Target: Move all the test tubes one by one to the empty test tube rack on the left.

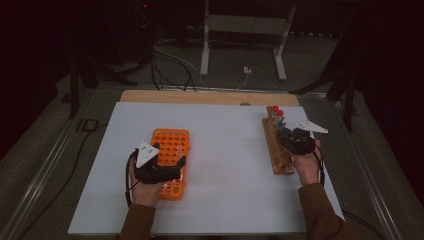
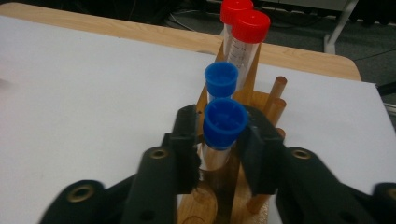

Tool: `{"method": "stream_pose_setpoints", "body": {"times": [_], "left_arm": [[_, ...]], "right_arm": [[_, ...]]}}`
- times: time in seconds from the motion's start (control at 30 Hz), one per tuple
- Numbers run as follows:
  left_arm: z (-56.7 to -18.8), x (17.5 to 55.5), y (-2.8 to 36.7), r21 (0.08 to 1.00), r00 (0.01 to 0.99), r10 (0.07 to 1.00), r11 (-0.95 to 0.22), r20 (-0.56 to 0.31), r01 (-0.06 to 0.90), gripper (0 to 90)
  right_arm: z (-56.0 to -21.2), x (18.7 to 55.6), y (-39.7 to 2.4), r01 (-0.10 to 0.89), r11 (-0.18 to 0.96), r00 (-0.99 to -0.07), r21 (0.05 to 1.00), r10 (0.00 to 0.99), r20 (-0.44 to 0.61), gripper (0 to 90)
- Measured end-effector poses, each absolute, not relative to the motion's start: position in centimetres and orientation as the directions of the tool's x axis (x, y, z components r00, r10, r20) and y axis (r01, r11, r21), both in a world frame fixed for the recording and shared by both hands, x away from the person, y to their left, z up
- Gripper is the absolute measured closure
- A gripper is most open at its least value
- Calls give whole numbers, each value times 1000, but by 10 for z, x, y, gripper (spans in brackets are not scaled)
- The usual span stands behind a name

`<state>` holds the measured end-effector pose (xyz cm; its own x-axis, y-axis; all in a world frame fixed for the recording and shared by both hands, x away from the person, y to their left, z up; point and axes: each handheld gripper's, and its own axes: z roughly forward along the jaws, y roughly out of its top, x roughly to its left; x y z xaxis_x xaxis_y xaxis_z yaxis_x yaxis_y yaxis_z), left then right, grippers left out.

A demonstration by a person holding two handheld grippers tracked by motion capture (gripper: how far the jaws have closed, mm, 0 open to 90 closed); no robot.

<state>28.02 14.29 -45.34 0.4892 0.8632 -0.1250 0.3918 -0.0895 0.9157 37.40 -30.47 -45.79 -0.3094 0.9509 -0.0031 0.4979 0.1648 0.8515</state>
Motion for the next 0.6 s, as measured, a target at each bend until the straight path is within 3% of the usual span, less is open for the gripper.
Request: {"method": "stream_pose_setpoints", "body": {"times": [0.13,0.6], "left_arm": [[-454,280,142,916,488,864,-91,-122,390,4],[-455,279,141,917,483,869,-97,-112,388,4]], "right_arm": [[-459,375,-303,499,173,-313,849,950,-9,757],[-446,369,-300,463,206,-324,862,945,-52,764]]}}
